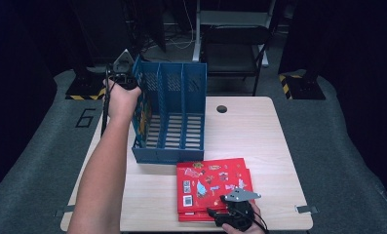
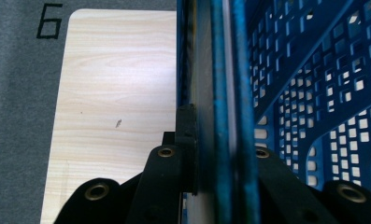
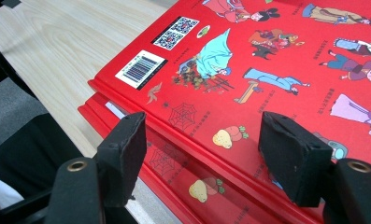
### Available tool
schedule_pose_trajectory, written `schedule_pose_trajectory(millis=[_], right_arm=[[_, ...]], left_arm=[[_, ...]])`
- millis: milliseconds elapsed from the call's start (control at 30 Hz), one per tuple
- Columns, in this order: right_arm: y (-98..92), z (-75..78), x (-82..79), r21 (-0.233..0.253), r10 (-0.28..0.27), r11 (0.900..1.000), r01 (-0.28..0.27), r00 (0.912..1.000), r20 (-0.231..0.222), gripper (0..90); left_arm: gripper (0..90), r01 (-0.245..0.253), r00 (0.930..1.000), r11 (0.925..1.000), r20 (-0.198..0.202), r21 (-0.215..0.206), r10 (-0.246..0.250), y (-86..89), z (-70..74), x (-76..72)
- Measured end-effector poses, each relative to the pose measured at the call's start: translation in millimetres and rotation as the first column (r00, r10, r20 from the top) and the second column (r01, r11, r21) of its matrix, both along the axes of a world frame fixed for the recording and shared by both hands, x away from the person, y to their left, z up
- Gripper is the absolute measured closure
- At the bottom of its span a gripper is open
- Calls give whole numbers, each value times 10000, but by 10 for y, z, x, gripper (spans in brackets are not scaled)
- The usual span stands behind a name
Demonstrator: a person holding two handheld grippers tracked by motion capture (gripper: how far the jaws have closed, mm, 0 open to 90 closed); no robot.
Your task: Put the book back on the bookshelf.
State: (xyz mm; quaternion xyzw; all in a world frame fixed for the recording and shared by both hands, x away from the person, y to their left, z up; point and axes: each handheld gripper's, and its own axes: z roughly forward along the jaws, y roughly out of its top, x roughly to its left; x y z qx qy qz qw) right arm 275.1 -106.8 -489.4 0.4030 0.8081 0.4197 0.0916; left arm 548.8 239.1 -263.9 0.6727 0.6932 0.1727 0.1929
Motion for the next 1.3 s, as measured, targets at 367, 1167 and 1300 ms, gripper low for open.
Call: schedule_pose_trajectory(millis=[367,1167,1300], right_arm=[[0,-2,5,24,14,10000,-14,10000,5,321],[8,1,7,0,132,9999,-132,9999,-32,320],[10,0,7,4,104,9999,-104,9999,-19,321]], left_arm=[[826,143,9993,9999,338,83,-145,9,-72,-37],[755,664,9978,9978,3,73,-664,123,-99,-102],[723,707,9972,9974,-224,-102,-709,120,-110,-99]])
